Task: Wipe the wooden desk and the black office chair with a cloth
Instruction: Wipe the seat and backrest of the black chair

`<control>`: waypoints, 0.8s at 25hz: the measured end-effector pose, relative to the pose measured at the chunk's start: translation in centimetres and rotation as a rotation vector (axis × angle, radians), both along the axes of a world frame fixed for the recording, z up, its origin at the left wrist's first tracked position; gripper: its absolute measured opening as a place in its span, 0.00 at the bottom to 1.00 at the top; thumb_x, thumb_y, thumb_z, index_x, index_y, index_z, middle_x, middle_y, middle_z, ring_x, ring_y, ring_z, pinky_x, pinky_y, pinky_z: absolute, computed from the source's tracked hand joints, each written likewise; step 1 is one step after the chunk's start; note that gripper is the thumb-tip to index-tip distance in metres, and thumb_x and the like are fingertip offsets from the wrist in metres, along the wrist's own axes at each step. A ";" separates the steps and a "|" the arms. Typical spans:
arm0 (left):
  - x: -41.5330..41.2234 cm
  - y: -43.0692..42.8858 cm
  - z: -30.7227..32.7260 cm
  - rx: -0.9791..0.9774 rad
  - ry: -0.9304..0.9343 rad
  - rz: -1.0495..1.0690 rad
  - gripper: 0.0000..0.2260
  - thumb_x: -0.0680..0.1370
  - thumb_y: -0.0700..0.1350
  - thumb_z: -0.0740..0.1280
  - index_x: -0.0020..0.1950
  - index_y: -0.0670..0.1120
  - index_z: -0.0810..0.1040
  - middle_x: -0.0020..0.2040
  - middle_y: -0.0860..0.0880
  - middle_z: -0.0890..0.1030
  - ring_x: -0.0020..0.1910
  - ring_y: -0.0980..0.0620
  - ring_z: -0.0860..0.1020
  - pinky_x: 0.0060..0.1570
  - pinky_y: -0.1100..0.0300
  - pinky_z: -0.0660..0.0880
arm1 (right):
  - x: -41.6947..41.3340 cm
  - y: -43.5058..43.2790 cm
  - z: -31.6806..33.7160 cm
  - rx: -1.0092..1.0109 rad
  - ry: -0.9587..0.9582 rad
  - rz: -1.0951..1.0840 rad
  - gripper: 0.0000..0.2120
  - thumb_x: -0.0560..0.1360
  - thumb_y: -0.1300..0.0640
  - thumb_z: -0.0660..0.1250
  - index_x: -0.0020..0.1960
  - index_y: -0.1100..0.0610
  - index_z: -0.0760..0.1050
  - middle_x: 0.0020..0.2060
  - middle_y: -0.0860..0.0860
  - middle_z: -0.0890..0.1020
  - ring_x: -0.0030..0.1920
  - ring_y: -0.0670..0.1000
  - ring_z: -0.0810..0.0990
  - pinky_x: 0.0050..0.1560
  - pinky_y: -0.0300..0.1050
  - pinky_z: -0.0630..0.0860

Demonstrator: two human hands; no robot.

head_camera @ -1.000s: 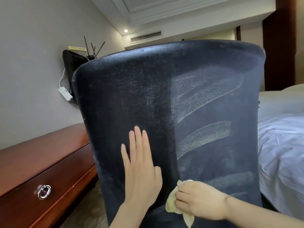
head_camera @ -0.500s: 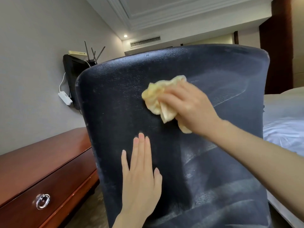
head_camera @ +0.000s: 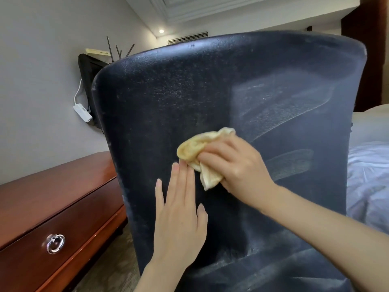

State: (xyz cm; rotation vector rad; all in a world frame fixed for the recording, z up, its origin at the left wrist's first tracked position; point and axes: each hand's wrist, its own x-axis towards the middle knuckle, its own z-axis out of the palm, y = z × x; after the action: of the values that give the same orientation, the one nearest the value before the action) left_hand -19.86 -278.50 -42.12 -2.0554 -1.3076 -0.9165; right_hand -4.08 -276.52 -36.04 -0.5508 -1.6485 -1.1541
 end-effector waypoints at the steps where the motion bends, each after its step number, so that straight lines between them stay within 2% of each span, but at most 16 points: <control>1: -0.1 0.0 0.1 -0.027 -0.012 -0.012 0.34 0.74 0.44 0.64 0.77 0.40 0.54 0.77 0.44 0.55 0.76 0.47 0.52 0.71 0.42 0.54 | 0.0 -0.1 -1.1 -0.037 -0.023 0.000 0.07 0.76 0.66 0.65 0.45 0.61 0.82 0.44 0.53 0.83 0.39 0.57 0.79 0.41 0.50 0.76; 3: -0.5 -0.1 0.2 -0.079 -0.029 -0.038 0.35 0.74 0.43 0.65 0.78 0.43 0.52 0.78 0.47 0.52 0.77 0.51 0.45 0.73 0.47 0.48 | 0.0 -0.4 -2.5 -0.104 -0.041 0.000 0.09 0.78 0.65 0.62 0.48 0.61 0.82 0.45 0.53 0.83 0.40 0.56 0.79 0.42 0.49 0.76; 5: -1.1 -0.3 0.2 -0.106 -0.056 -0.073 0.34 0.76 0.42 0.62 0.78 0.48 0.48 0.78 0.53 0.43 0.76 0.57 0.38 0.74 0.52 0.40 | 0.0 -0.8 -3.4 -0.148 -0.073 -0.017 0.10 0.78 0.65 0.62 0.47 0.60 0.82 0.44 0.52 0.82 0.40 0.55 0.78 0.43 0.48 0.76; 7: -1.5 -0.8 0.3 -0.122 -0.117 -0.133 0.33 0.78 0.42 0.61 0.78 0.51 0.46 0.77 0.58 0.40 0.74 0.62 0.37 0.73 0.56 0.36 | 0.5 -1.3 -4.8 -0.180 -0.173 -0.078 0.08 0.77 0.65 0.64 0.45 0.58 0.81 0.42 0.50 0.82 0.39 0.53 0.78 0.45 0.47 0.77; 9: -1.6 -1.3 0.4 -0.121 -0.166 -0.180 0.31 0.79 0.42 0.61 0.77 0.52 0.49 0.77 0.59 0.42 0.74 0.63 0.38 0.72 0.58 0.36 | 1.3 -1.8 -6.7 -0.233 -0.314 -0.175 0.06 0.74 0.64 0.67 0.44 0.56 0.81 0.41 0.49 0.81 0.41 0.52 0.79 0.50 0.46 0.77; 12: -1.2 -2.0 0.3 -0.082 -0.208 -0.210 0.25 0.78 0.43 0.63 0.74 0.52 0.61 0.77 0.56 0.53 0.76 0.59 0.47 0.74 0.53 0.42 | 2.1 -2.8 -8.9 -0.391 -0.442 -0.285 0.06 0.67 0.61 0.74 0.41 0.51 0.80 0.39 0.45 0.80 0.42 0.49 0.80 0.52 0.43 0.77; 13: -0.9 -2.3 0.1 -0.071 -0.228 -0.228 0.23 0.78 0.43 0.64 0.72 0.51 0.66 0.75 0.55 0.60 0.75 0.57 0.53 0.75 0.51 0.45 | 2.1 -3.3 -9.3 -0.451 -0.471 -0.310 0.07 0.63 0.58 0.76 0.38 0.49 0.80 0.36 0.44 0.80 0.41 0.48 0.80 0.50 0.41 0.78; 15: 0.0 -2.8 -0.6 -0.113 -0.297 -0.282 0.17 0.77 0.42 0.65 0.67 0.50 0.73 0.66 0.56 0.72 0.68 0.56 0.67 0.74 0.51 0.54 | 1.8 -4.5 -9.5 -0.554 -0.510 -0.320 0.10 0.59 0.54 0.78 0.34 0.46 0.78 0.33 0.41 0.78 0.38 0.45 0.79 0.44 0.38 0.78; 17: 1.1 -3.3 -1.7 -0.270 -0.395 -0.343 0.14 0.78 0.43 0.64 0.63 0.51 0.76 0.58 0.59 0.76 0.59 0.60 0.72 0.67 0.57 0.64 | 2.0 -5.9 -9.6 -0.607 -0.564 -0.283 0.09 0.60 0.53 0.77 0.36 0.45 0.78 0.35 0.40 0.79 0.39 0.44 0.79 0.42 0.37 0.77; 20: 2.2 -3.6 -2.9 -0.661 -0.544 -0.467 0.09 0.79 0.45 0.62 0.51 0.53 0.81 0.47 0.59 0.81 0.48 0.60 0.77 0.50 0.67 0.72 | 3.4 -7.9 -9.1 -0.715 -0.527 -0.074 0.11 0.63 0.65 0.72 0.42 0.52 0.78 0.41 0.45 0.80 0.44 0.48 0.79 0.42 0.42 0.78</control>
State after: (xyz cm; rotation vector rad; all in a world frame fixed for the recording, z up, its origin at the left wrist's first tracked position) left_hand -17.62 -282.14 -45.00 -2.8304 -1.5833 -1.4749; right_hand -0.65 -284.40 -45.18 -0.7974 -2.5410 -0.7649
